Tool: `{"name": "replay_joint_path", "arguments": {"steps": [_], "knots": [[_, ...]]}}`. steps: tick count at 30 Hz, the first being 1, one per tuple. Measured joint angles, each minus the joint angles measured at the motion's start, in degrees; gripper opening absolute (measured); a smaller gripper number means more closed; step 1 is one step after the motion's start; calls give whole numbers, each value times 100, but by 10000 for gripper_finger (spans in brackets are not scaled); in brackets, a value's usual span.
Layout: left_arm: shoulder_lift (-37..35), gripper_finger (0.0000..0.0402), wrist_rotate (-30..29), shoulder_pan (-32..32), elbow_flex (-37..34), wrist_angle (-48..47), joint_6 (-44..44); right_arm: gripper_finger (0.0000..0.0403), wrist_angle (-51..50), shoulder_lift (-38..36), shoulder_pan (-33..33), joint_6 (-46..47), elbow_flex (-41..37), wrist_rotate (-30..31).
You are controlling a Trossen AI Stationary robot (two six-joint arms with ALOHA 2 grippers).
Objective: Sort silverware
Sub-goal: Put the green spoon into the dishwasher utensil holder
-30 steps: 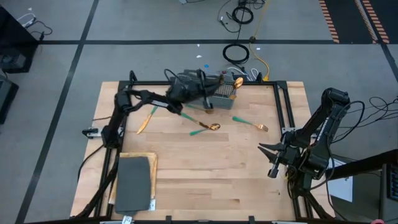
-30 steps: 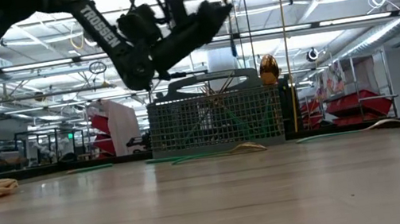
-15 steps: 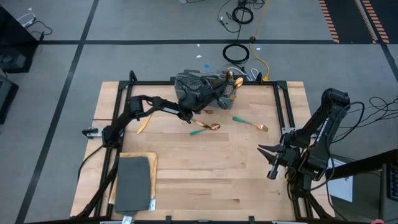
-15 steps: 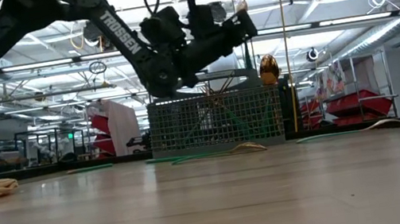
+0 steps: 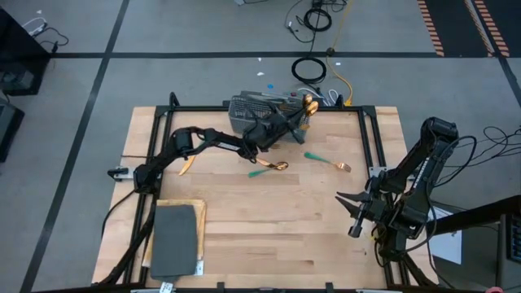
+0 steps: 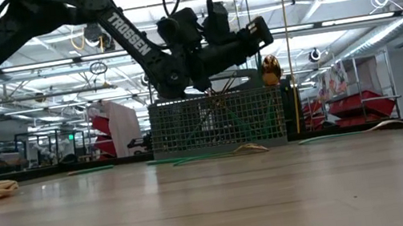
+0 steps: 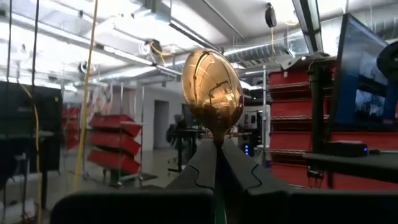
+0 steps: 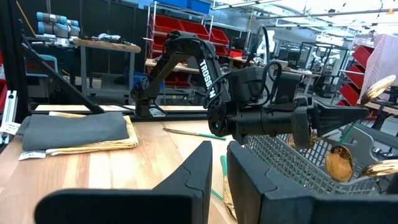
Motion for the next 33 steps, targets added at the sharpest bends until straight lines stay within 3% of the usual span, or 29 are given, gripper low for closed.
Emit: {"name": "replay_joint_path", "arguments": {"steps": [13,20,33], "knots": [[-3,7,-316,48,0,-958,-724,38,17,0,1,-17,0,-2],[-9,60,-329,95,-2,-1396,-1193,38,33,-2,1,0,0,-2],[-9,75,121,84,-4,-1605,-535,38,75,-2,5,22,-2,-308]]}}
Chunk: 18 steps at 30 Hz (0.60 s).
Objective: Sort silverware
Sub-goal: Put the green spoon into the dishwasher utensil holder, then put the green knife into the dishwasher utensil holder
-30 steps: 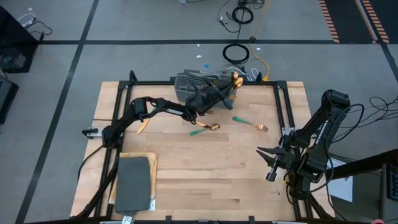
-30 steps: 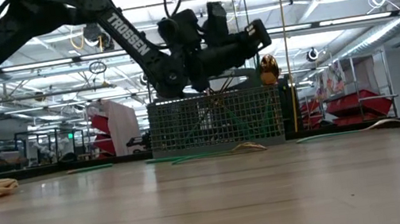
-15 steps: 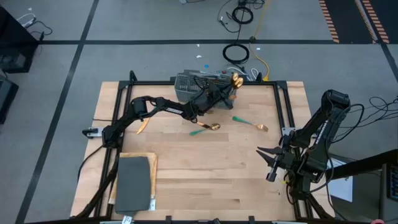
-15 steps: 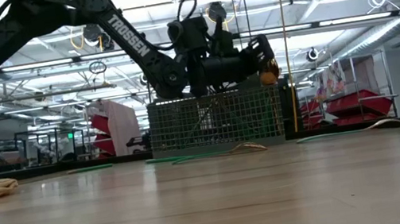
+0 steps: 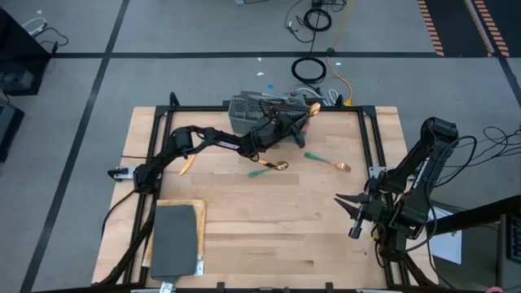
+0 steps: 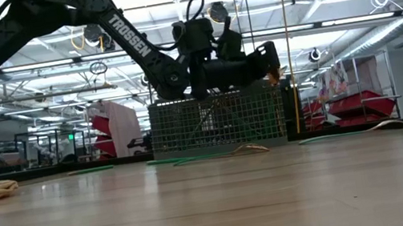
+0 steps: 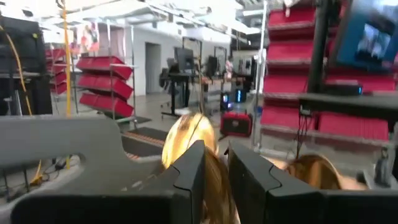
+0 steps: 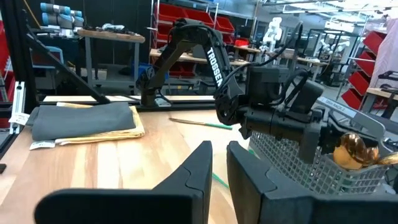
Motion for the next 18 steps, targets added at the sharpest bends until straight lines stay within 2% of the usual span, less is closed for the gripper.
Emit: {"name": "replay_joint_path", "arguments": {"steps": [7,9,15,18], "knots": [[-20,75,28,0,-2,-197,186,38,4,0,0,-4,0,-1],[-95,75,2,0,-2,-196,497,38,1,0,0,-4,0,-53],[-618,75,-51,-72,-3,-436,1161,38,-24,0,-52,-499,0,-149],[-950,76,-40,-128,-4,-834,1144,38,-25,-2,-137,-821,0,-149]]}}
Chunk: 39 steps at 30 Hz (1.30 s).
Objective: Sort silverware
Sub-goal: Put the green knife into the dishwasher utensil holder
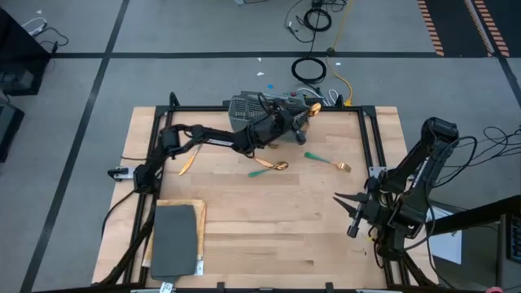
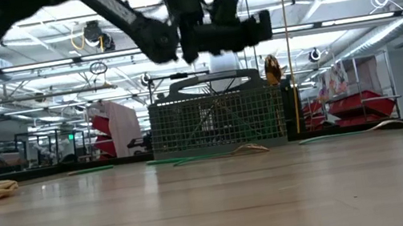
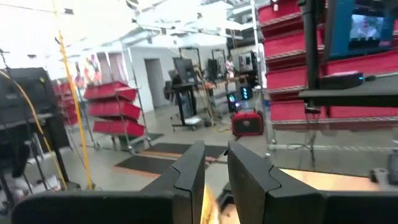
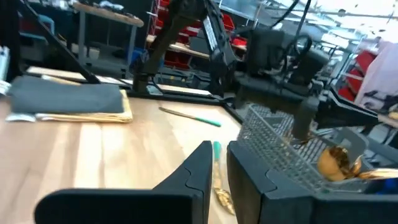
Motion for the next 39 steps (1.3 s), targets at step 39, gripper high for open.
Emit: {"name": "replay_joint_path", "arguments": {"steps": [39], "knots": [[-5212,75,-1009,664,-2643,-10306,-1979,188,2679,392,-3642,-3644,35,-3197]]}}
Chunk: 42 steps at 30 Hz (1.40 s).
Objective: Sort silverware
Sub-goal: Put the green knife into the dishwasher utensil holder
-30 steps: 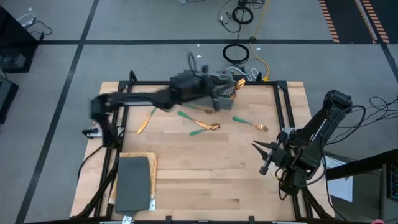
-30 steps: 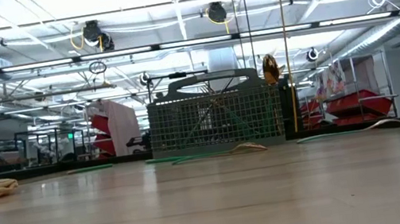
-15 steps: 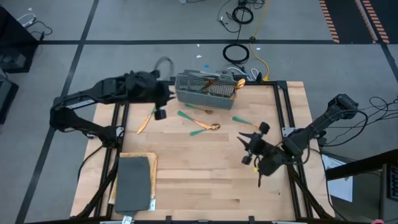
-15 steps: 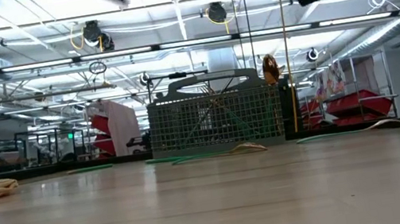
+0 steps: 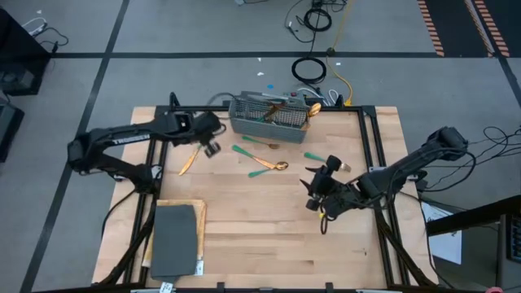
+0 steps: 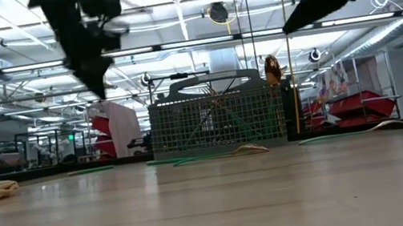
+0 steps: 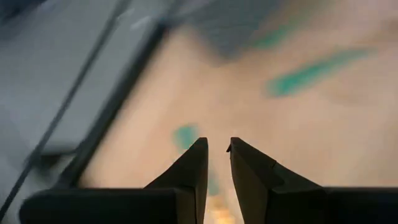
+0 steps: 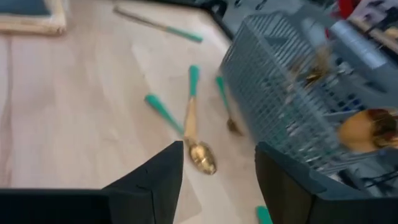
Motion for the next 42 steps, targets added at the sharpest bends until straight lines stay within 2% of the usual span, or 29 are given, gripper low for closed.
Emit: {"name": "replay_joint_path", "arguments": {"steps": [2,4,7,11,17,22,27,32,37,42], "knots": [[-1,75,-664,398,-220,4,-306,186,12,117,-53,7,0,-201],[-6,74,-1029,778,-383,105,-507,181,66,227,-62,8,0,-276],[-8,59,-859,1249,-667,295,-585,174,127,353,-54,7,0,-314],[27,11,-810,1630,-1017,594,-588,172,284,380,-51,7,0,-408],[105,4,-353,1936,-1522,1074,-739,172,313,378,-51,-3,0,-408],[262,2,-274,1958,-1788,1138,-884,171,327,378,-23,5,0,-408],[542,2,352,1931,-1885,1258,-888,171,386,378,55,2,0,-408],[1065,1,654,1878,-1885,1338,-925,171,549,378,171,2,0,-407],[1639,1,867,1780,-1863,1589,-935,171,671,378,345,10,0,-405],[1760,0,843,1381,-1842,1598,-1038,171,750,378,497,52,0,-405]]}}
